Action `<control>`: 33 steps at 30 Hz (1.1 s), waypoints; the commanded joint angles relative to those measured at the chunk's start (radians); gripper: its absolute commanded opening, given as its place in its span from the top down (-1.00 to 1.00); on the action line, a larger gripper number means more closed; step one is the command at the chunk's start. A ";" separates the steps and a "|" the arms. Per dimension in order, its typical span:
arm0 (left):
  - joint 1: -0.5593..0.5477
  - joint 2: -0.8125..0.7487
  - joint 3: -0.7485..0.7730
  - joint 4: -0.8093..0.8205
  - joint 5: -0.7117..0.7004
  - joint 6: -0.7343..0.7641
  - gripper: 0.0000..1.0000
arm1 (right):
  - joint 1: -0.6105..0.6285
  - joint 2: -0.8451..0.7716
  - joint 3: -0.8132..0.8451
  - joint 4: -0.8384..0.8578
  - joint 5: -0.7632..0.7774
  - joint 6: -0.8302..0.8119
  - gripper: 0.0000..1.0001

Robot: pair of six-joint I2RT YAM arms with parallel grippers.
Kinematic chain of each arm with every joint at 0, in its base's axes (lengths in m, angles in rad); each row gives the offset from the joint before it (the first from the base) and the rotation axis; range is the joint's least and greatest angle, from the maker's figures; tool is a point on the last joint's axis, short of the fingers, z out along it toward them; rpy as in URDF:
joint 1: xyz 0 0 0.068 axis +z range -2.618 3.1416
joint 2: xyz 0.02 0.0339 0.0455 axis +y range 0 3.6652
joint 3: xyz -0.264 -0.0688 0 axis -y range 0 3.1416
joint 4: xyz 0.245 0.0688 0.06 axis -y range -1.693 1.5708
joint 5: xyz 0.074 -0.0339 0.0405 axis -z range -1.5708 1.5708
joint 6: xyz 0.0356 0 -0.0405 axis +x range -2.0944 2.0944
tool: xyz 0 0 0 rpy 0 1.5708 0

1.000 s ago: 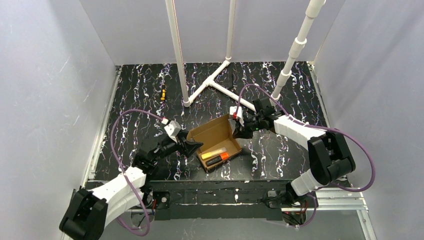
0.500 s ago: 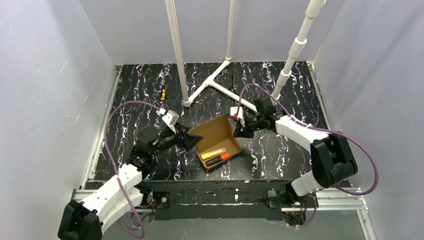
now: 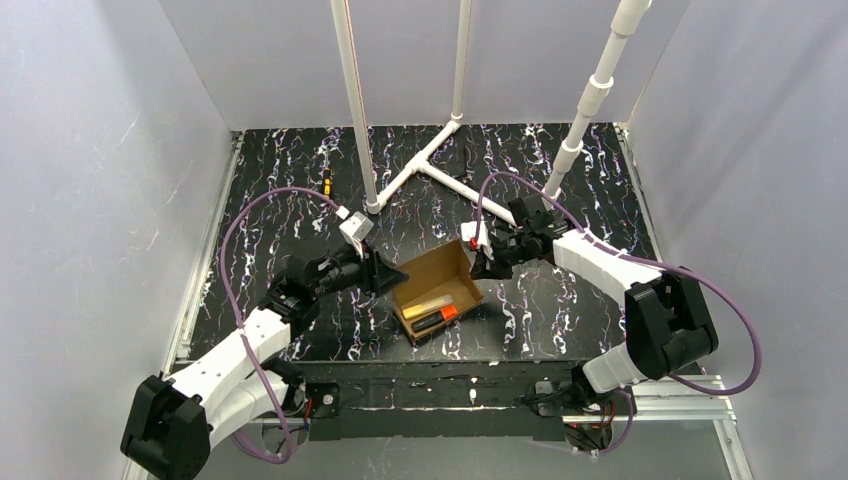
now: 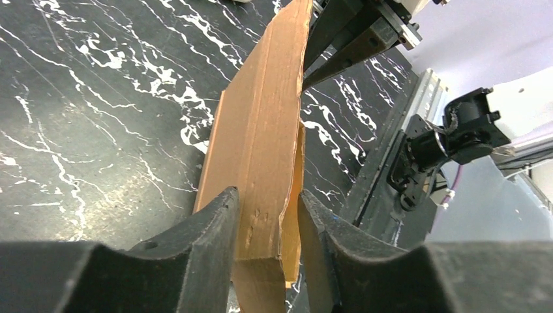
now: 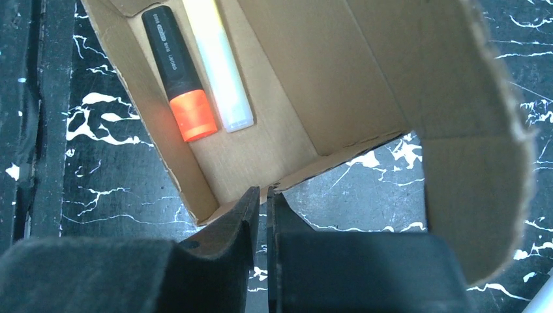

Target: Fold the paper box

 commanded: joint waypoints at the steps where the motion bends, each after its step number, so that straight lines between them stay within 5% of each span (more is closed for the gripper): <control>1: 0.000 -0.002 0.044 -0.028 0.078 -0.014 0.30 | -0.002 -0.025 0.055 -0.089 -0.052 -0.086 0.65; 15: -0.010 0.006 0.014 -0.089 0.094 -0.021 0.40 | -0.002 0.001 0.083 -0.314 0.010 -0.333 0.64; 33: -0.030 0.049 0.036 -0.139 0.093 -0.018 0.40 | 0.068 -0.015 0.063 -0.268 0.037 -0.319 0.64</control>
